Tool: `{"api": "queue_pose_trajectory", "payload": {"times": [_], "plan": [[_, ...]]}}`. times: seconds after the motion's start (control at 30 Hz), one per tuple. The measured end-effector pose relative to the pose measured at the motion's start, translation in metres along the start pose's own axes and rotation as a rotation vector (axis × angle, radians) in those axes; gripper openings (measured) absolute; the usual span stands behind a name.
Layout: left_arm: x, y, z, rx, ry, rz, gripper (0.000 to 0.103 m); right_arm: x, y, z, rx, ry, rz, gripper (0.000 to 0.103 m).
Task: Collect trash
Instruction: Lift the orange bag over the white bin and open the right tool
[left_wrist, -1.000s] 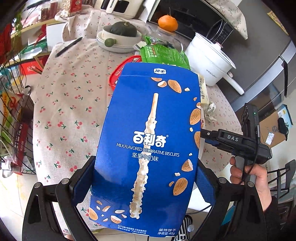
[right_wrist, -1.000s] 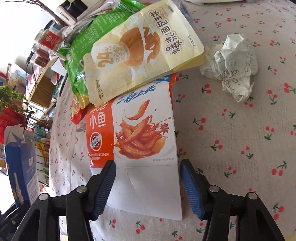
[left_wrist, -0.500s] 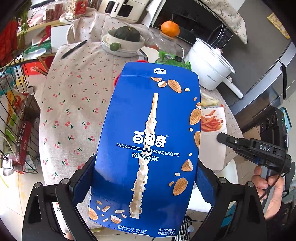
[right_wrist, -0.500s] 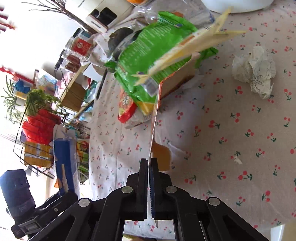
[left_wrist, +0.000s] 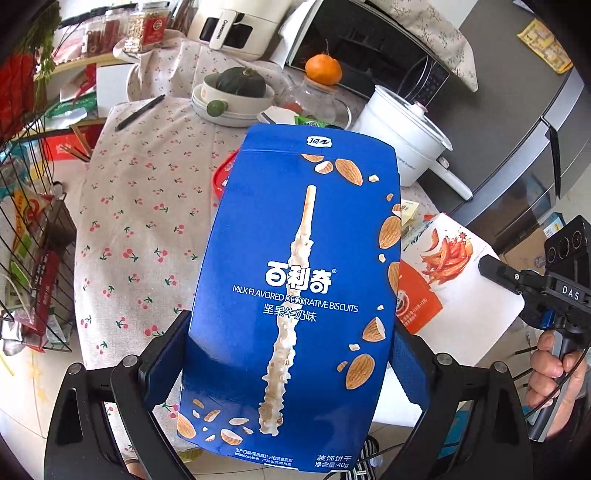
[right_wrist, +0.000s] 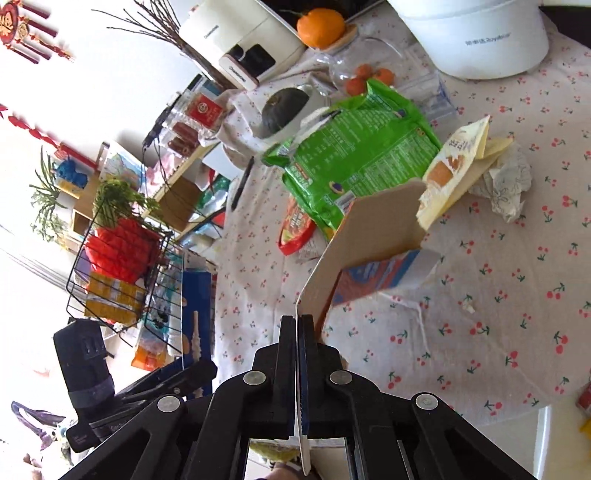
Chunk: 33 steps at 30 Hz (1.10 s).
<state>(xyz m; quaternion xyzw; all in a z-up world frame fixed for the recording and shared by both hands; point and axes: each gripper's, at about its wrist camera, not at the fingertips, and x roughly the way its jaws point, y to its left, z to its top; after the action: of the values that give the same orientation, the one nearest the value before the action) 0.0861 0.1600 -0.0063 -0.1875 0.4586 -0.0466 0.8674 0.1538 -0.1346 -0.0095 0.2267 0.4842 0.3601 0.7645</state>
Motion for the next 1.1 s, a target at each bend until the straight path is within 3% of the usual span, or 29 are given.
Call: {"api": "queue_pose_trajectory", "payload": {"times": [0.23,0.47,0.8,1.1], "plan": [[0.007,-0.014,-0.004,0.026,0.021,-0.021,0.098,-0.031,0.000,0.005,0.017,-0.066,0.005,0.000],[0.017,-0.058,-0.015,0.124,0.050,-0.065,0.098,-0.083,-0.018,-0.001,0.007,-0.125,-0.055,0.000],[0.043,-0.143,-0.053,0.287,0.134,-0.178,0.098,-0.158,-0.097,-0.047,0.063,-0.113,-0.248,0.000],[0.082,-0.211,-0.099,0.426,0.246,-0.226,0.098,-0.200,-0.160,-0.079,0.174,-0.076,-0.318,0.001]]}}
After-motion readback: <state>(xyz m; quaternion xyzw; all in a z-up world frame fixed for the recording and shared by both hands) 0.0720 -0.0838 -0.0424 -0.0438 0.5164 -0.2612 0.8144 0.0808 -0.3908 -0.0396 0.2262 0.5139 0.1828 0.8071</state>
